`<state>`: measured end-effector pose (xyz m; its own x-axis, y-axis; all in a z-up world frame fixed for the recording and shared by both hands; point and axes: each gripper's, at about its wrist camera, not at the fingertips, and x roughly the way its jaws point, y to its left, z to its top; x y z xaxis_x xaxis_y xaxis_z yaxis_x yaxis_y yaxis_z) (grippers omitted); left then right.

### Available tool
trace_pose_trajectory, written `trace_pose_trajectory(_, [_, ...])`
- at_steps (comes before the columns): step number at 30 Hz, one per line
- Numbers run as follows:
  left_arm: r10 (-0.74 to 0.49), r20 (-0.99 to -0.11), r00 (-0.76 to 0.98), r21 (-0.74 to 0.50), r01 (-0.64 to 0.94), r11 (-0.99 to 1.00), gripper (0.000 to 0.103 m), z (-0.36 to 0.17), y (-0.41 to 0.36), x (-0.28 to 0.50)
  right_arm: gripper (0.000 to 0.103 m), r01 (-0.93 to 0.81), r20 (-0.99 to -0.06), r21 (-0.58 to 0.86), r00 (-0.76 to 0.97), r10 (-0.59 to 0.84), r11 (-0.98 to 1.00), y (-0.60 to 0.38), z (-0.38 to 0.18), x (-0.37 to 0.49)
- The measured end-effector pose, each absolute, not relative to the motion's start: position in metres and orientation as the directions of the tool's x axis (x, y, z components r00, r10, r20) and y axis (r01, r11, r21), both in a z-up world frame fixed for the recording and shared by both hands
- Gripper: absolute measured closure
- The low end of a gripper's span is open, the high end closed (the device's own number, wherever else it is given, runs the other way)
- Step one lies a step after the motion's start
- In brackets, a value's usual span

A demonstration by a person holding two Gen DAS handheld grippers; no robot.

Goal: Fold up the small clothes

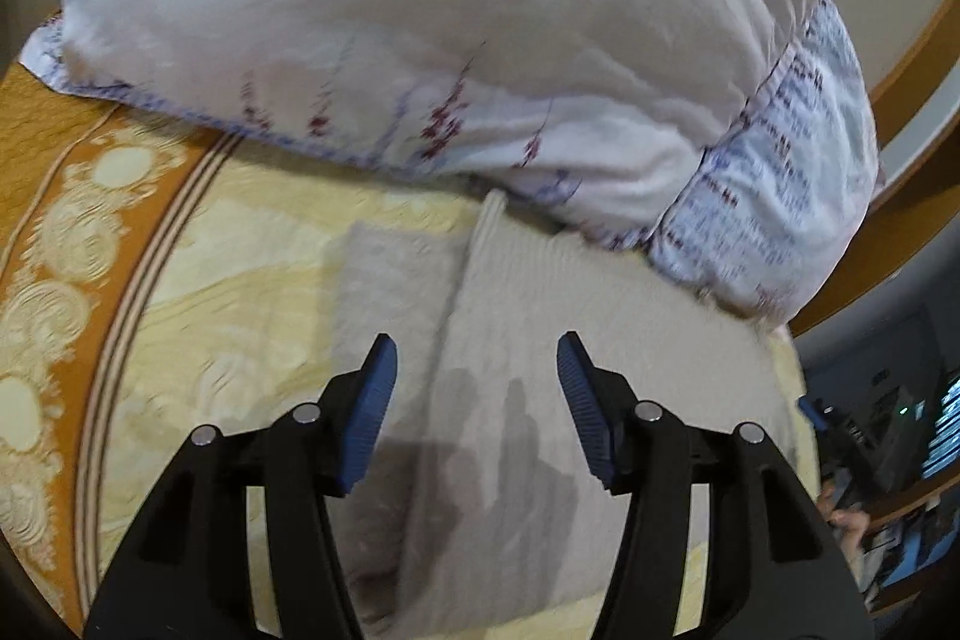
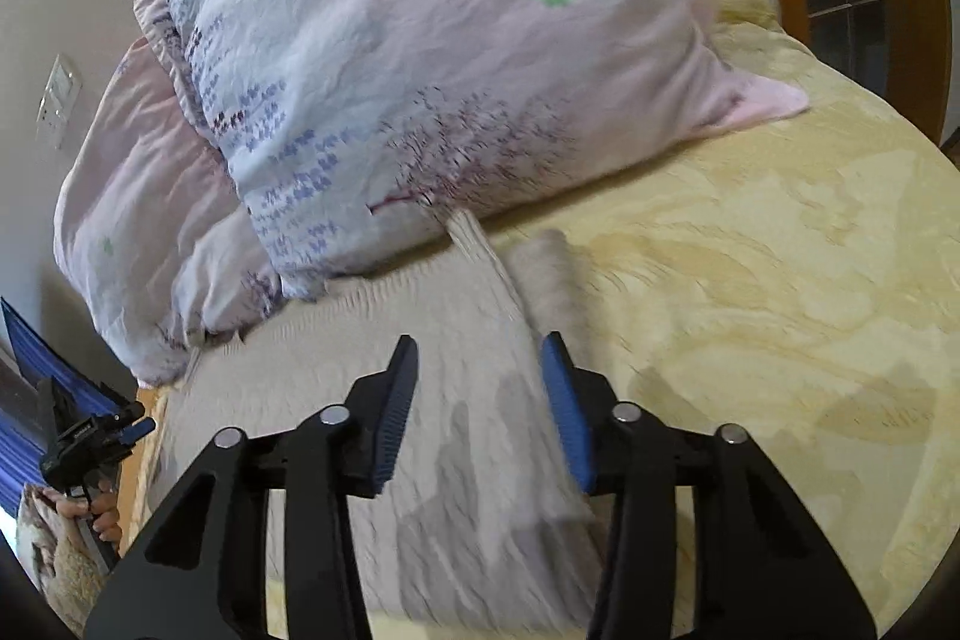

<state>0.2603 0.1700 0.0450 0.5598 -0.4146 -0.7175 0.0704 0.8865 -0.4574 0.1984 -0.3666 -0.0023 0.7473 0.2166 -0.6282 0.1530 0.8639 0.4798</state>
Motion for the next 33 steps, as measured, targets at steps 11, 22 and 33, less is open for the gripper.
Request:
trace_pose_trajectory(11, [-0.347,-0.74,0.577,-0.32,0.152,0.935,0.048,0.038,0.159,0.229,0.069,0.126,-0.678,0.414,0.703,0.213,0.902,-0.358,-0.019,0.18])
trace_pose_trajectory(22, [-0.324,-0.78,0.536,-0.281,0.162,0.946,0.072,0.02,0.149,0.227,0.085,0.104,-0.693,0.382,0.69,0.211,0.918,-0.352,-0.024,0.179])
trace_pose_trajectory(33, [-0.349,-0.788,0.508,-0.304,0.173,0.937,0.072,0.016,0.145,0.223,0.084,0.091,-0.717,0.351,0.666,0.206,0.932,-0.345,-0.028,0.178])
